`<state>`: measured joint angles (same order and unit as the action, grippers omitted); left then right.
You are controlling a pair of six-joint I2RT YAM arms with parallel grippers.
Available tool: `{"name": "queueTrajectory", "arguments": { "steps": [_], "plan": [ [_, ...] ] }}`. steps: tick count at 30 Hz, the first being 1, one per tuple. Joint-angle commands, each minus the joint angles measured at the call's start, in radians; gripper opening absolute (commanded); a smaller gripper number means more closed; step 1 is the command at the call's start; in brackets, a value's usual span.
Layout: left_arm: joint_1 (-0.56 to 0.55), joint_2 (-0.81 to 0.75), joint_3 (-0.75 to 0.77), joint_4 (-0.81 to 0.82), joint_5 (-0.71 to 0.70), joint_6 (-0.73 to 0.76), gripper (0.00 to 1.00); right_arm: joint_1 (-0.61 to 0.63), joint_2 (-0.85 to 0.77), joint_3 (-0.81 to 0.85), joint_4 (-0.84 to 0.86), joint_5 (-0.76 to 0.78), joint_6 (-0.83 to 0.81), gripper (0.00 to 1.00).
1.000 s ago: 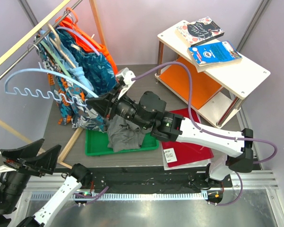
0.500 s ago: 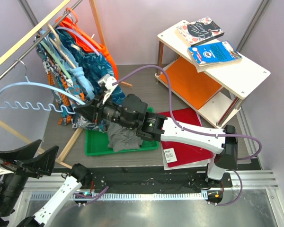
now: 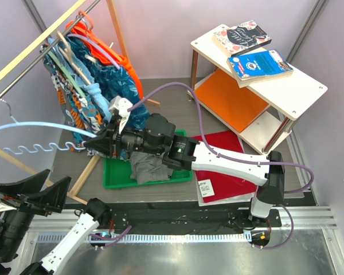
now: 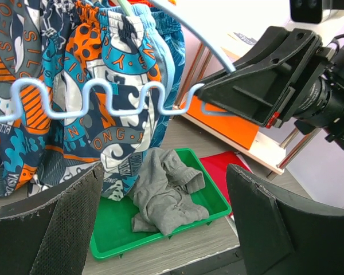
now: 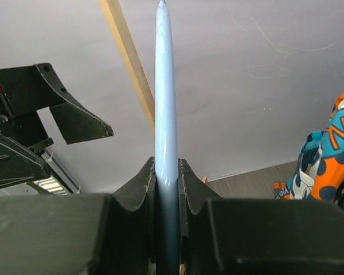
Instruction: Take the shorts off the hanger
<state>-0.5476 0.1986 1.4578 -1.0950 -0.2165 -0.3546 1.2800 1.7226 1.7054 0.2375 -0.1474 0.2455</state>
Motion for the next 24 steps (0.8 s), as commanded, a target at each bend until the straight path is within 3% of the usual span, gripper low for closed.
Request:
{"name": "queueTrajectory", "arguments": {
  "steps": [1, 5, 6, 12, 18, 21, 24],
  "plan": [
    [-0.002, -0.007, 0.004, 0.049, 0.003, 0.006, 0.86, 0.027, 0.034, 0.071, -0.004, -0.098, -0.063, 0.01],
    [-0.002, -0.03, 0.009, 0.076, 0.017, 0.0, 0.86, 0.041, 0.052, 0.097, -0.03, -0.098, -0.075, 0.11],
    [0.0, -0.031, 0.009, 0.081, 0.026, 0.0, 0.86, 0.041, 0.052, 0.096, -0.033, -0.098, -0.072, 0.22],
    [-0.002, -0.041, 0.001, 0.115, 0.052, -0.01, 0.86, 0.041, 0.008, 0.034, -0.043, -0.028, -0.049, 0.54],
    [-0.002, -0.042, -0.016, 0.132, 0.063, -0.017, 0.86, 0.039, -0.109, -0.09, -0.041, 0.089, -0.003, 0.75],
    [0.0, -0.045, -0.02, 0.141, 0.062, -0.014, 0.86, 0.038, -0.179, -0.147, -0.059, 0.178, 0.041, 0.79],
    [-0.002, -0.044, -0.019, 0.133, 0.052, -0.006, 0.86, 0.035, -0.254, -0.214, -0.044, 0.16, 0.072, 0.83]
  ]
}}
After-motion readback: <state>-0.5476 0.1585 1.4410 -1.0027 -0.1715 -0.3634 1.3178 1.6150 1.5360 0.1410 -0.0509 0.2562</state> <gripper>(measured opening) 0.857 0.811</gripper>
